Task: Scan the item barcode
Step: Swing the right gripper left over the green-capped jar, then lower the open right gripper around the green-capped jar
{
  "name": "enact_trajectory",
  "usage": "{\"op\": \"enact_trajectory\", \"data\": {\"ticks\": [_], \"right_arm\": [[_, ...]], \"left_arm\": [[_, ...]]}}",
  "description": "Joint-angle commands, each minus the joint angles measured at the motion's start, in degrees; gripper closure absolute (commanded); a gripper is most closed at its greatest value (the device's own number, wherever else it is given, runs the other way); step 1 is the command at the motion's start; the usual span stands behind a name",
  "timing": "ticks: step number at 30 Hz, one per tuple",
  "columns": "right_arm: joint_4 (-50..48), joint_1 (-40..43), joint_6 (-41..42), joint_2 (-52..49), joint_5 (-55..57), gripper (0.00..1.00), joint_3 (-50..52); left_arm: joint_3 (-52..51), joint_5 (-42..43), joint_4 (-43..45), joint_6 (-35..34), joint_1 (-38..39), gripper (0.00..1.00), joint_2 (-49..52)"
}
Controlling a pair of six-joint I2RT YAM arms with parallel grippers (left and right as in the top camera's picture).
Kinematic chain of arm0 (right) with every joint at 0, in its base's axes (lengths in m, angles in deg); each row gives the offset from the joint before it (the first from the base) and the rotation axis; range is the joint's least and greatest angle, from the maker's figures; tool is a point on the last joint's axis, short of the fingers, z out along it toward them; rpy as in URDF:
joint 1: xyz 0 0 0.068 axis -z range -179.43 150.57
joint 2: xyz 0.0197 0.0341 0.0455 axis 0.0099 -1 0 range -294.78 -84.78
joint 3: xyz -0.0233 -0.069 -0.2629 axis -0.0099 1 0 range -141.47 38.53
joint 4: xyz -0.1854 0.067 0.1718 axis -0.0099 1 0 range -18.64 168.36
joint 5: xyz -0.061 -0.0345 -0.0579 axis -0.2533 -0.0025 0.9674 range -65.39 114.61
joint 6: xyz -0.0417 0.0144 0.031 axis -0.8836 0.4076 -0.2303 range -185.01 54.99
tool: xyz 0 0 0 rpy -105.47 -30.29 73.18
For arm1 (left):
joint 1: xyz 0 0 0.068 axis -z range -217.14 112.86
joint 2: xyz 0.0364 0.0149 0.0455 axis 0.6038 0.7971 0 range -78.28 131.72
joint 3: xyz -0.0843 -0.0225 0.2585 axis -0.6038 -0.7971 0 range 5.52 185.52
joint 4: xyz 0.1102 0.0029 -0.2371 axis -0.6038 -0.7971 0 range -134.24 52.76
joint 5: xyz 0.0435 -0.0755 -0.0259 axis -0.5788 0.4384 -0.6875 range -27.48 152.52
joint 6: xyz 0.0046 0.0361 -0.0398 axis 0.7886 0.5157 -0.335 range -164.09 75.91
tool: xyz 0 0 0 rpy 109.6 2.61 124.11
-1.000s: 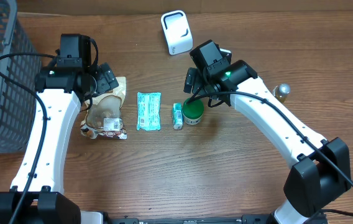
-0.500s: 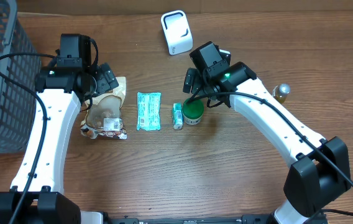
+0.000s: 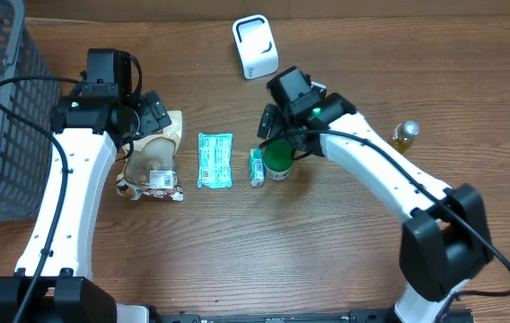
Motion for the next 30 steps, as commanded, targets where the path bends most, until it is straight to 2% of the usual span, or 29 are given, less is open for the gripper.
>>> {"op": "enact_trajectory", "data": {"ticks": [1, 8, 14, 30], "right_arm": [[-0.37, -1.29, 0.59, -1.88, -0.26, 0.0, 0.63], [1.6, -1.55, 0.61, -4.11, -0.31, 0.01, 0.63], [4.35, -1.6, 0.63, -4.11, -0.31, 0.06, 0.63], [5.7, -1.53, 1.88, -4.11, 0.46, 0.06, 0.63]], "left_arm": [[0.52, 0.07, 0.0, 0.39, -0.2, 0.01, 0.15], [0.52, 0.07, 0.0, 0.39, -0.2, 0.01, 0.15], [0.52, 0.07, 0.0, 0.39, -0.2, 0.0, 0.15], [0.52, 0.07, 0.0, 0.39, -0.2, 0.0, 0.15]]}}
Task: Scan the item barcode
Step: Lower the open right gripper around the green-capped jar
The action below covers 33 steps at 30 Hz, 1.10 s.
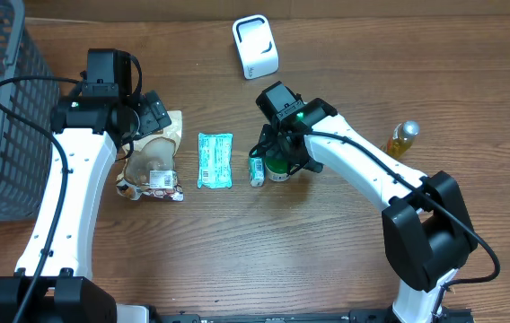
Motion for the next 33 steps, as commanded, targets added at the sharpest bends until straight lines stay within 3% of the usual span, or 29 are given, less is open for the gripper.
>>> {"op": "enact_trajectory", "data": {"ticks": [1, 33], "right_arm": [[0.04, 0.04, 0.61, -0.02, 1.53, 0.06, 0.46], [5.66, 2.14, 1.05, -0.02, 6.67, 0.02, 0.46]], "left_arm": [[0.52, 0.07, 0.0, 0.39, -0.2, 0.0, 0.15], [0.52, 0.07, 0.0, 0.39, -0.2, 0.0, 0.15]]}}
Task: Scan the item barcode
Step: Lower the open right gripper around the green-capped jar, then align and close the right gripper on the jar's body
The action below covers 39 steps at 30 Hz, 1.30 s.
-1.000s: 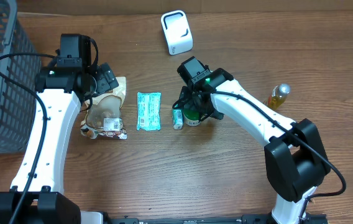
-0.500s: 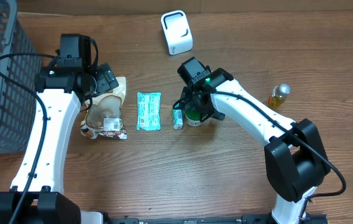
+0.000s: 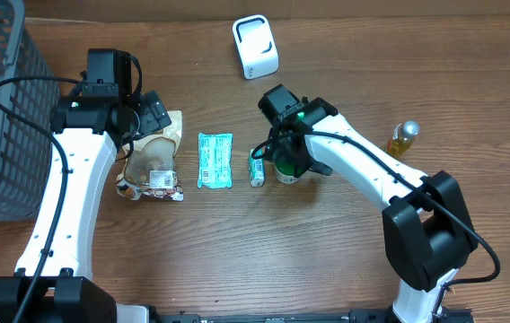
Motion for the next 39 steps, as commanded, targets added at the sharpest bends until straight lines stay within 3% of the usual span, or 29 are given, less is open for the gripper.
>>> {"op": "enact_trajectory", "data": {"ticks": [1, 14, 39], "right_arm": [[1.18, 2.03, 0.42, -0.02, 2.05, 0.01, 0.46], [6.75, 8.9, 0.17, -0.02, 2.05, 0.0, 0.46], [3.76, 8.83, 4.74, -0.02, -4.7, 0.0, 1.9]], "left_arm": [[0.55, 0.07, 0.0, 0.39, -0.2, 0.0, 0.15], [0.55, 0.07, 0.0, 0.39, -0.2, 0.0, 0.15], [0.55, 0.07, 0.0, 0.39, -0.2, 0.0, 0.15]]}}
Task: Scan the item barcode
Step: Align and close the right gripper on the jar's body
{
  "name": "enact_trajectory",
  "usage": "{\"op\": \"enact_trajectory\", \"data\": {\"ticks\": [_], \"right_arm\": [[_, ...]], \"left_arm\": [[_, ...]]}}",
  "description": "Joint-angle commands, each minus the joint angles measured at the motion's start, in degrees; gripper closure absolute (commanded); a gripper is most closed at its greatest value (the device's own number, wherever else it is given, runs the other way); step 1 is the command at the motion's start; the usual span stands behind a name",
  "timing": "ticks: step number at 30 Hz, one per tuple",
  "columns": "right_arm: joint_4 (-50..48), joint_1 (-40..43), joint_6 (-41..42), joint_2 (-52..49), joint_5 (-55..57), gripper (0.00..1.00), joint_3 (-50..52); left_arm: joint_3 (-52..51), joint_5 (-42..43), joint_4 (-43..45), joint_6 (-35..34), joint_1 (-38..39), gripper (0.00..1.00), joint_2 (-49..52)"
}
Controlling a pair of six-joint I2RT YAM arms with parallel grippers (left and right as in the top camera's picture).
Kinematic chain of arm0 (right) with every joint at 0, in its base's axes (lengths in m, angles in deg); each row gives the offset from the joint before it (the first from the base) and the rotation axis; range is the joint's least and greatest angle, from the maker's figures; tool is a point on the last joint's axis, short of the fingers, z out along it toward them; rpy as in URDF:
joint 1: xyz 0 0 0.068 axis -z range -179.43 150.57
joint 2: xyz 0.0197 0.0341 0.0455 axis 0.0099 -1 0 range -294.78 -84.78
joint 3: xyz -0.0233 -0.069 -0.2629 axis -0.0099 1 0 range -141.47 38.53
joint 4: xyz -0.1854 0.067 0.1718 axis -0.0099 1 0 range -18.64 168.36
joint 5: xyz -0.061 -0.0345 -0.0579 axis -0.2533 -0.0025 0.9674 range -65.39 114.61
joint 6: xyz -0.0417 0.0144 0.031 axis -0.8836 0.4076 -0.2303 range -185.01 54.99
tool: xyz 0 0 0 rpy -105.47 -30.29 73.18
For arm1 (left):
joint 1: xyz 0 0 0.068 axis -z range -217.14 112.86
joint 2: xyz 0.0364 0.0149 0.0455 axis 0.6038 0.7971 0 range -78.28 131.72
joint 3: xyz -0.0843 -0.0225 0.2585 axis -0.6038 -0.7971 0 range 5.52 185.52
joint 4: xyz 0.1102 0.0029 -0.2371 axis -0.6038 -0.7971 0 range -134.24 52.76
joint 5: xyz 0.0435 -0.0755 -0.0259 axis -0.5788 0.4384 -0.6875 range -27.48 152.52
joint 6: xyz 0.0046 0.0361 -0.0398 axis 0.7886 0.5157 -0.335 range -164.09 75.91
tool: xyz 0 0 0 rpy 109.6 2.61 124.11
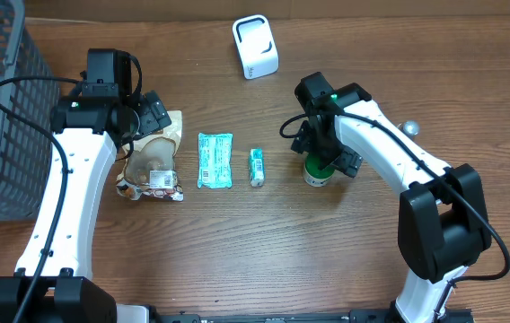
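Observation:
A white barcode scanner [255, 47] stands at the back middle of the table. My right gripper [320, 160] is shut on a small green-lidded jar [317, 176], right of the table's middle and well in front of the scanner. The arm covers most of the jar, so only its lower part shows. My left gripper [154, 112] hangs open over the top end of a brown snack bag [152, 169] at the left.
A teal packet [215, 160] and a small green tube [257, 167] lie side by side between the bag and the jar. A grey wire basket fills the left edge. A small bottle [408, 127] peeks out behind my right arm.
My right gripper has moved to the right with the green jar, away from the small tube. The bottle at the right is now mostly hidden by the arm. The left arm has not moved.
At first my right gripper hovered over the green jar standing next to the tube. Then it sat lower around the jar, and a moment later was closed on it. Now the jar is farther right in the gripper. The left arm stayed still throughout.

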Motion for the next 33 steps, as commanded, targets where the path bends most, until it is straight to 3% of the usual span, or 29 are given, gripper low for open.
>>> {"op": "enact_trajectory", "data": {"ticks": [1, 12, 33], "right_arm": [[-1.2, -0.07, 0.81, -0.02, -0.9, 0.0, 1.88], [-9.53, -0.07, 0.79, -0.02, -2.6, 0.0, 7.98], [-9.79, -0.09, 0.76, -0.02, -3.82, 0.0, 8.02]], "left_arm": [[0.55, 0.07, 0.0, 0.39, -0.2, 0.0, 0.15], [0.55, 0.07, 0.0, 0.39, -0.2, 0.01, 0.15], [0.55, 0.07, 0.0, 0.39, -0.2, 0.01, 0.15]]}}
